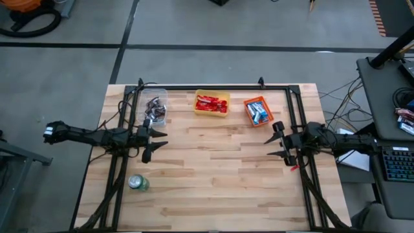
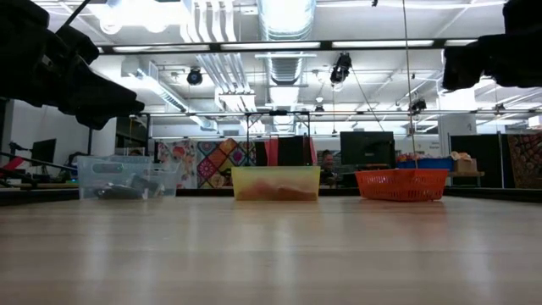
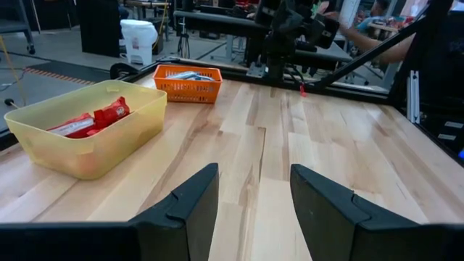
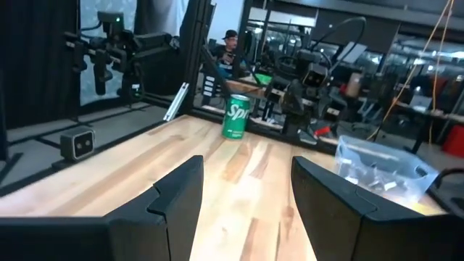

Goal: Sort candy
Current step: Return to Home Position

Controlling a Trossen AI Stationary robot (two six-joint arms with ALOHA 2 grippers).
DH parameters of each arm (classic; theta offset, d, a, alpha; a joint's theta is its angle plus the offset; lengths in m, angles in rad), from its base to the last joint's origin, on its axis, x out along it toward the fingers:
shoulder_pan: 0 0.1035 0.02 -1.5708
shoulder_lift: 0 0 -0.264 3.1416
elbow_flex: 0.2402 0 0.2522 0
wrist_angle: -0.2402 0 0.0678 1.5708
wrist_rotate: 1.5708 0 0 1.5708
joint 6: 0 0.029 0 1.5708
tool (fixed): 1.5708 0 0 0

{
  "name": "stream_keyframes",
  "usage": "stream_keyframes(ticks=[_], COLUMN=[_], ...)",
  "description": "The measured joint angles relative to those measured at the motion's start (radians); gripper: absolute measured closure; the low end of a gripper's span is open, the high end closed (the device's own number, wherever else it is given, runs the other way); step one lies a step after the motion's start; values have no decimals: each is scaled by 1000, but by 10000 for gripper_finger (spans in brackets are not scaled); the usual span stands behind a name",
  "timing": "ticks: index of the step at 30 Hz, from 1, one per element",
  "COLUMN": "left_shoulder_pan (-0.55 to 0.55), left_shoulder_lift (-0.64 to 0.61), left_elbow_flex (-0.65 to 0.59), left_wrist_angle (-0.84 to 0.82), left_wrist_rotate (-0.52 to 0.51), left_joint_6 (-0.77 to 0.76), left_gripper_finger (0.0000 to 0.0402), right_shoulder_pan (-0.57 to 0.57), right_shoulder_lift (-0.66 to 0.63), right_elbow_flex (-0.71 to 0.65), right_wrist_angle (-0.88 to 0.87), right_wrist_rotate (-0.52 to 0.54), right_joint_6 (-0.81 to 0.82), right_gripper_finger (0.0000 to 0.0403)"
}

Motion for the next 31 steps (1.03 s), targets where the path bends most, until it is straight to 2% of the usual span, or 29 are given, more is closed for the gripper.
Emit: stream_keyframes(ticks=[6, 31], left_shoulder_pan=[0, 0], left_shoulder_lift=[0, 0], left_elbow_flex=[0, 0], left_wrist_angle=[0, 0], left_wrist_rotate=[0, 0], left_joint_6=[0, 0], left_gripper_finger=[246, 246], right_shoulder_pan=[0, 0], right_shoulder_lift=[3, 3], right_elbow_flex=[0, 0], right_wrist_angle=[-1, -3], right_wrist_rotate=[0, 0], right_joint_6=[48, 45], right_gripper_finger=[204, 204])
